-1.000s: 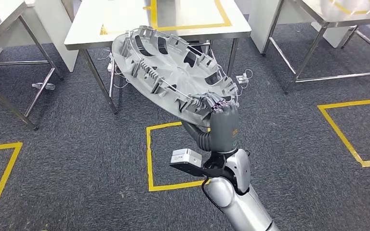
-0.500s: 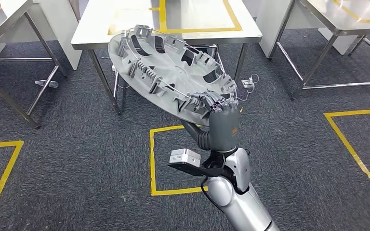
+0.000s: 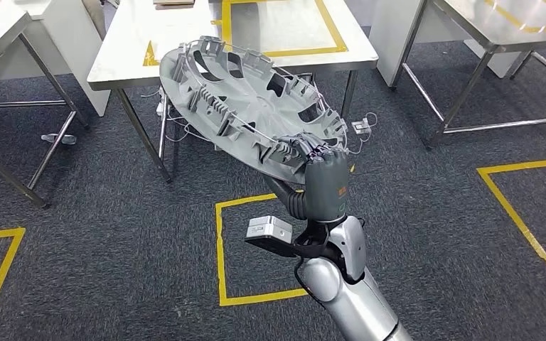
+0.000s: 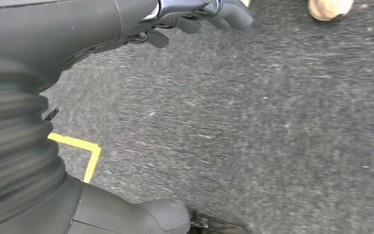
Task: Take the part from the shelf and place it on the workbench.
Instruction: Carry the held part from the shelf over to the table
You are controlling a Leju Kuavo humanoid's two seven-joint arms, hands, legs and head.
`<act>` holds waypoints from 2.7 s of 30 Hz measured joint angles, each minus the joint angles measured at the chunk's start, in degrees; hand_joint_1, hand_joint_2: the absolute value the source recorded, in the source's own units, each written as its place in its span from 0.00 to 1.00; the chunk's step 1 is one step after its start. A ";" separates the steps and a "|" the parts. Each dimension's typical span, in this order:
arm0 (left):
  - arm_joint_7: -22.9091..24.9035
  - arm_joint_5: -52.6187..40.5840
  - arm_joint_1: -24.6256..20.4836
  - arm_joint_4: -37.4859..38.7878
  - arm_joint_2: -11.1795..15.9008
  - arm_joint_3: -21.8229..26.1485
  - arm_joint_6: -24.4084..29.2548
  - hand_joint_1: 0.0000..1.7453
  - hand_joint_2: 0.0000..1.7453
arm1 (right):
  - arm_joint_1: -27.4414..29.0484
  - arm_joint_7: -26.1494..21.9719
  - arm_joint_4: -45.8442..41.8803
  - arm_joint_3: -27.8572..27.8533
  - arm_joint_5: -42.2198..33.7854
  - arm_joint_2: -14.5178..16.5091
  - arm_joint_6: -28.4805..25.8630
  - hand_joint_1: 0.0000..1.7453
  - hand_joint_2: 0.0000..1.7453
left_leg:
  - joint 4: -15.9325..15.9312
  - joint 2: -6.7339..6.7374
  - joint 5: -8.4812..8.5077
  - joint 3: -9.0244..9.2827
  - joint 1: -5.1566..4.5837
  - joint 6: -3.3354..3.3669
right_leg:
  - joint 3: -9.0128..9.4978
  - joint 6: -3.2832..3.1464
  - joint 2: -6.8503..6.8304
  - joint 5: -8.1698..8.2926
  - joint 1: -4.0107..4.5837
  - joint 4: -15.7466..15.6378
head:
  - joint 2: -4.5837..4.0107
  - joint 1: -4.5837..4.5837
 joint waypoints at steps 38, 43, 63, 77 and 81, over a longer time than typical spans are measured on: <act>0.44 -0.09 -0.15 -0.09 -0.27 0.07 -0.14 0.00 1.00 | -2.09 1.67 1.83 1.34 -0.45 0.23 0.03 1.00 1.00 | -3.50 -0.21 -0.54 1.90 0.34 2.24 | -4.45 1.86 -0.19 -1.42 0.16 8.49 | 0.00 0.49; 0.33 -0.23 -0.07 -0.08 -0.28 0.07 -0.27 0.00 1.00 | -2.07 1.88 1.85 1.39 -0.17 0.16 0.02 1.00 1.00 | -3.49 -0.38 -2.92 4.61 0.37 2.15 | -11.78 2.50 -0.29 -3.27 -0.33 13.88 | 0.00 0.67; -0.20 -0.87 -0.07 -0.03 -0.21 0.07 -0.51 0.00 1.00 | -1.20 2.22 2.26 1.16 -0.16 -0.15 -0.10 1.00 1.00 | -3.03 -2.11 -0.98 1.51 0.16 0.13 | -2.09 0.24 4.17 1.47 0.11 0.24 | 0.00 0.16; -0.53 -1.05 -0.25 -0.10 -0.35 0.11 -0.57 0.00 1.00 | -0.37 1.44 1.32 0.29 0.50 -0.15 0.02 1.00 1.00 | -3.66 -0.58 -5.11 6.98 0.33 1.25 | -7.03 2.26 -0.55 5.88 -0.27 1.50 | 0.00 1.04; -0.32 -1.04 -0.38 -0.13 -0.32 0.11 -0.57 0.00 1.00 | -0.69 1.60 1.29 0.29 0.45 0.02 0.07 1.00 1.00 | -4.06 -0.36 -6.03 7.72 0.27 -0.15 | -5.75 0.88 -0.35 5.17 -0.05 -0.10 | 0.00 0.96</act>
